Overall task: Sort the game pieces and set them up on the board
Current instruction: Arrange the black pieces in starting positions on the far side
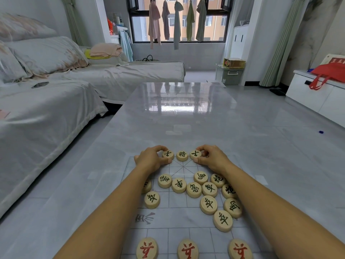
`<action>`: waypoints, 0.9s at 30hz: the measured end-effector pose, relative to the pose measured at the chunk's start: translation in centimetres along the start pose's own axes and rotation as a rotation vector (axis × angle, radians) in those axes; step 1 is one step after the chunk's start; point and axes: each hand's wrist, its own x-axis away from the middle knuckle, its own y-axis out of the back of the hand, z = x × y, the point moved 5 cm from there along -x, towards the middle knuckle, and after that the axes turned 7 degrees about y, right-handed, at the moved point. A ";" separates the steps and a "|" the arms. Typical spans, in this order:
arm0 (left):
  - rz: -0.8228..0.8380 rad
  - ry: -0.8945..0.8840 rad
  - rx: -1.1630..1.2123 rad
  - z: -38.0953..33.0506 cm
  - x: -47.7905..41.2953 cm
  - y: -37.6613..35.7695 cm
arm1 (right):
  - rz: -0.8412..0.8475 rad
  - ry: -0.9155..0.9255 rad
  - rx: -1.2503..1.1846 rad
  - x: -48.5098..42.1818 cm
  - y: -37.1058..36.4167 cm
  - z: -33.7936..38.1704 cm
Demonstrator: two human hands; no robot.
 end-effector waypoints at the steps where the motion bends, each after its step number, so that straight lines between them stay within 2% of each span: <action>1: 0.000 0.002 0.001 0.0 0.0 0.0 | -0.003 -0.001 0.003 0.0 0.0 0.0; 11: 0.040 -0.014 0.029 0.2 0.0 0.1 | 0.005 0.011 -0.025 0.2 0.1 0.0; 15: 0.154 -0.061 0.227 0.7 0.5 0.6 | 0.056 -0.004 -0.190 0.8 0.5 0.2; 18: 0.140 -0.115 0.334 1.3 1.7 2.0 | 0.058 -0.040 -0.267 1.1 0.9 0.2; 20: 0.150 -0.153 0.306 1.7 3.1 3.0 | 0.044 -0.051 -0.267 1.1 1.1 0.1; 24: 0.409 -0.222 0.157 2.5 6.4 2.4 | 0.008 -0.087 -0.286 1.2 1.5 -0.2; 27: 0.369 -0.265 0.099 2.9 7.2 1.5 | -0.010 -0.074 -0.310 1.9 1.8 -0.1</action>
